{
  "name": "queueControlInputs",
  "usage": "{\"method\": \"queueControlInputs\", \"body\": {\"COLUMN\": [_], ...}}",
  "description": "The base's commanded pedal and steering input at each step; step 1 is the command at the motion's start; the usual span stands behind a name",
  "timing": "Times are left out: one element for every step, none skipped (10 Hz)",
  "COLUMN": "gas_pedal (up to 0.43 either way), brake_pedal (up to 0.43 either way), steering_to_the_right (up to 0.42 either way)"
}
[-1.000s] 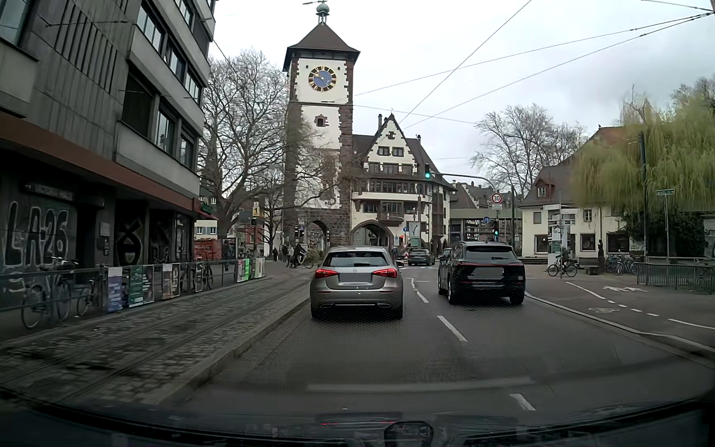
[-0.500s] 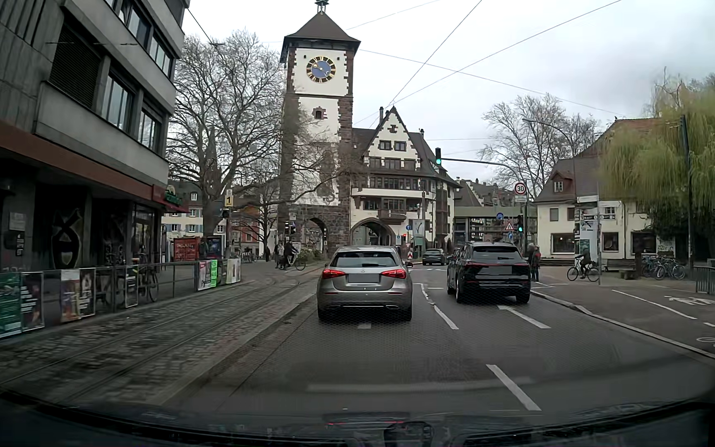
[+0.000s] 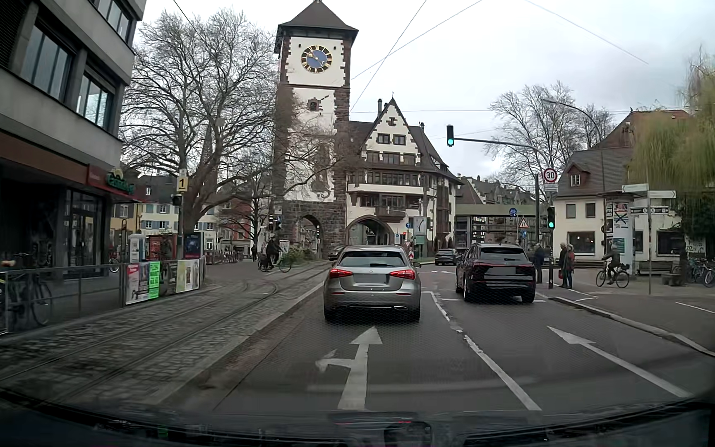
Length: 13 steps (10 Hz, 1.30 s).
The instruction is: Follow the waypoints while adhering to traffic rules and regulations
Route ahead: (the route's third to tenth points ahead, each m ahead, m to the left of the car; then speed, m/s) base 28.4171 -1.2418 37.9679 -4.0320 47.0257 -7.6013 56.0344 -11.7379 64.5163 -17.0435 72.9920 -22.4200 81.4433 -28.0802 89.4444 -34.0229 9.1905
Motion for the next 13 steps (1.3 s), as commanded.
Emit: {"method": "queueControlInputs", "body": {"gas_pedal": [0.067,0.067,0.067,0.067,0.067,0.067,0.067,0.067,0.067,0.067,0.067,0.067,0.067], "brake_pedal": [0.0,0.0,0.0,0.0,0.0,0.0,0.0,0.0,0.0,0.0,0.0,0.0,0.0], "steering_to_the_right": [0.015,0.018,0.019,0.02,0.021,0.023,0.024,0.025,0.025,0.025,0.028,0.029,0.029]}}
